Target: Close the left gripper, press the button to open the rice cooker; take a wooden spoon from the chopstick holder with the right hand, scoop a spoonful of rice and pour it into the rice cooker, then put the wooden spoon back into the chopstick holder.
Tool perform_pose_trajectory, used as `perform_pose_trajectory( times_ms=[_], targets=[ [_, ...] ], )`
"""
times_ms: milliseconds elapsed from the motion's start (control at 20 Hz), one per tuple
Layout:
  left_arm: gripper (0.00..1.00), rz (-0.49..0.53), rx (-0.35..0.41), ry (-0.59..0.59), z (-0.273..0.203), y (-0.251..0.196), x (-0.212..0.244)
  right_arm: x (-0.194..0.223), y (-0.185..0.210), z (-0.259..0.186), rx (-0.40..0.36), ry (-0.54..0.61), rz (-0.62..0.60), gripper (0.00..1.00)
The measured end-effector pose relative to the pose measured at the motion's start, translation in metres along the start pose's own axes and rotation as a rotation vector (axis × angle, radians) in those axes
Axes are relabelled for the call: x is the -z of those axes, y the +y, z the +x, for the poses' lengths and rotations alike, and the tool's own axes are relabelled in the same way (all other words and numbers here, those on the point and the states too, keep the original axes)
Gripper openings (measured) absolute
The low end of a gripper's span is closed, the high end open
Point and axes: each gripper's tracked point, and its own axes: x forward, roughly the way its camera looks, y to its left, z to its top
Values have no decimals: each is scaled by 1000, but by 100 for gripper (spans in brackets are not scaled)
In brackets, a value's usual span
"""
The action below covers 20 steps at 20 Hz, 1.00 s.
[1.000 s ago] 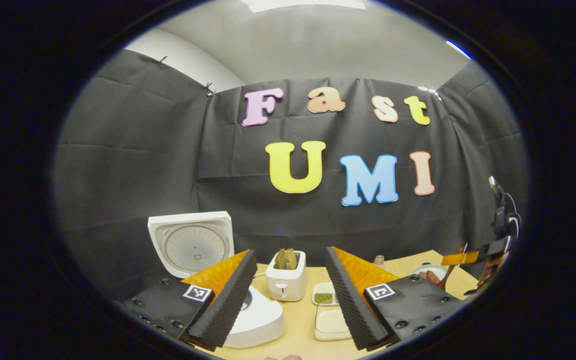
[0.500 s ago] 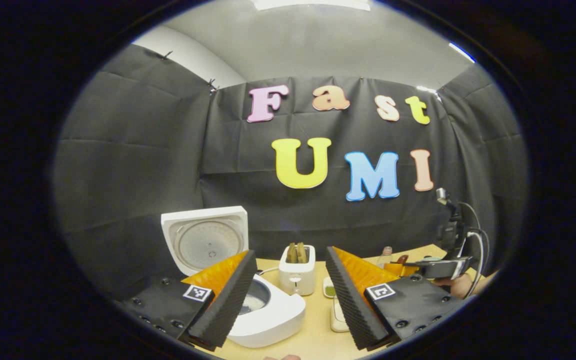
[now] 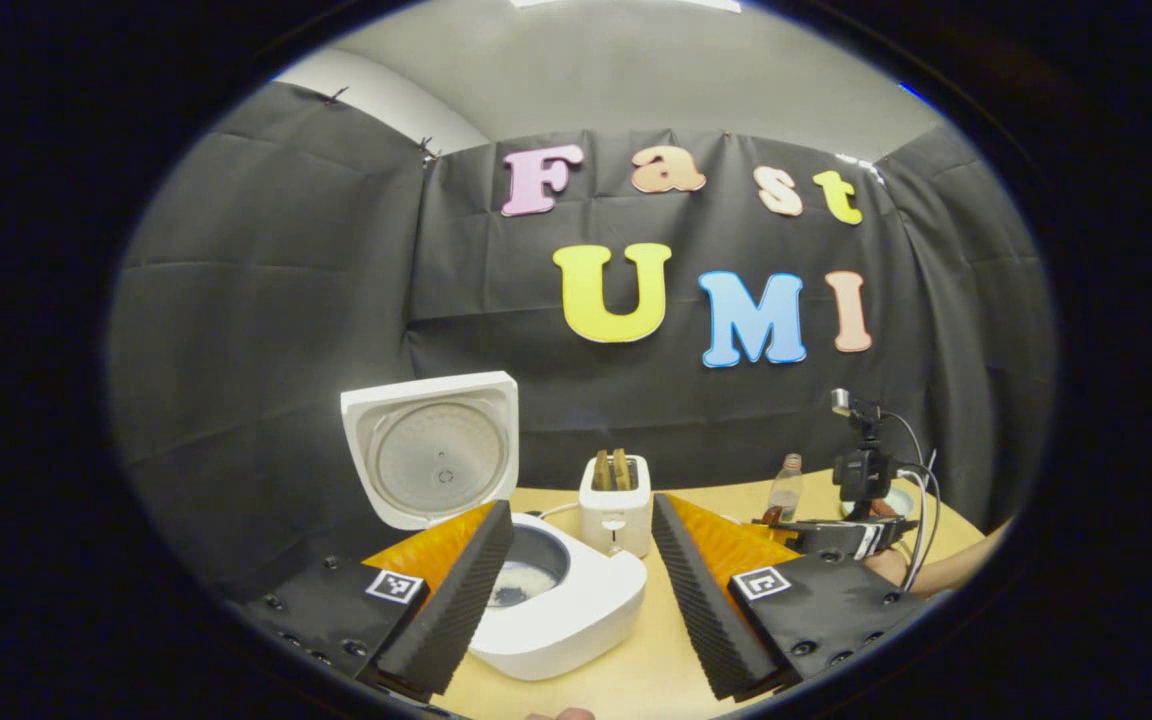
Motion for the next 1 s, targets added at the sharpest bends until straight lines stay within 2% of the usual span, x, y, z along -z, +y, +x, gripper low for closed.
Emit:
perform_pose_trajectory(
  times_ms=[150, 450, 650, 850, 1000],
  targets=[
    [97, -11, -9, 5, -1, 4, 3, -6, -16, 0, 4, -14, 101, 11],
    [97, 1, -14, -17, 1, 4, -10, -46, -62, -23, -14, -101, 375, 11],
    [96, 0, 16, -40, 2, -7, -16, -73, -81, -45, -45, -166, 553, 11],
    [96, 6, 38, -56, 3, -11, -15, -97, -82, -64, -112, -209, 759, 11],
    [97, 6, 49, -65, 1, -6, -13, -118, -65, -71, -178, -235, 850, 11]
  ],
)
